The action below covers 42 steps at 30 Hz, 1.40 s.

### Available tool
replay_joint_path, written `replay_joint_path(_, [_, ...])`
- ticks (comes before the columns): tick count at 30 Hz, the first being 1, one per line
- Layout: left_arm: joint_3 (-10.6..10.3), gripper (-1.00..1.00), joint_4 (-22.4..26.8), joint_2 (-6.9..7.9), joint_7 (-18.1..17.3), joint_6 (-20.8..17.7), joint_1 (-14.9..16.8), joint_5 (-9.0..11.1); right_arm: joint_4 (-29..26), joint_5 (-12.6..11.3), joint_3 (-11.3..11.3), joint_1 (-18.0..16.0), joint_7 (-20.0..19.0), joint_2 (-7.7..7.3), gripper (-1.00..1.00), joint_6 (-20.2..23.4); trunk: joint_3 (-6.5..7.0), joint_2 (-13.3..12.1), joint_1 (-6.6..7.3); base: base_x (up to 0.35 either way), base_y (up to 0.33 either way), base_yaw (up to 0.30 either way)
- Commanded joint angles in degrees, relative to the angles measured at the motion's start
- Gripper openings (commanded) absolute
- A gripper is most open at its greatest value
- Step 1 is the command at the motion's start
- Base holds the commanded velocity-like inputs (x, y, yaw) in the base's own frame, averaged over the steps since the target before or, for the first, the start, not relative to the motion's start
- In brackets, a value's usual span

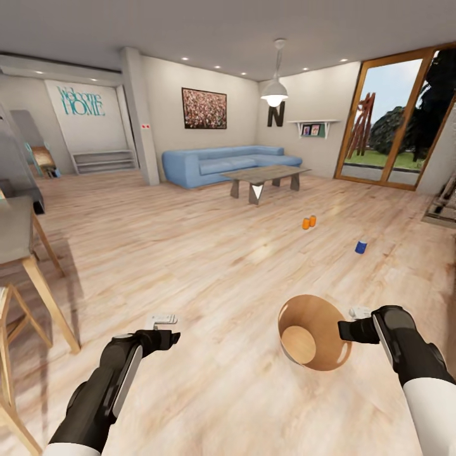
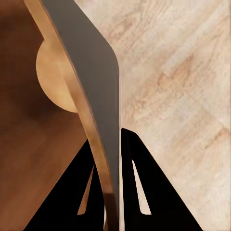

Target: Put the three can of soda from the living room inside the tash can in the kitchen.

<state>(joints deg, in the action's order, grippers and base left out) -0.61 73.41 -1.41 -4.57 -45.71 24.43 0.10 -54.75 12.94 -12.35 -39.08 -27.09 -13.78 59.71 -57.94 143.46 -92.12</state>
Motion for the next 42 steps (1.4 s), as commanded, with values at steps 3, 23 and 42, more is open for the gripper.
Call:
replay_joint_path(3, [0.00, 1.00, -0.01, 0.00, 0.00, 0.00, 0.01, -0.01, -0.04, -1.73, -0.03, -0.03, -0.35, 0.01, -1.00, 0.29, 0.05, 0.00, 0.00, 0.294, 0.153, -0.055])
replay_joint_path(23, [-0.08, 1.00, -0.10, -0.09, 0.00, 0.00, 0.03, -0.12, -0.44, -1.88, -0.04, -0.03, -0.41, 0.29, -1.00, 0.29, -0.59, 0.00, 0.00, 0.319, 0.068, -0.097])
replay_joint_path(42, [-0.12, 1.00, -0.16, -0.08, -0.11, 0.98, 0.22, 0.28, -2.01, 1.55, 1.25, 0.20, -1.54, 1.33, -1.00, -1.70, -0.61, 0.01, 0.00, 0.248, -0.106, -0.042])
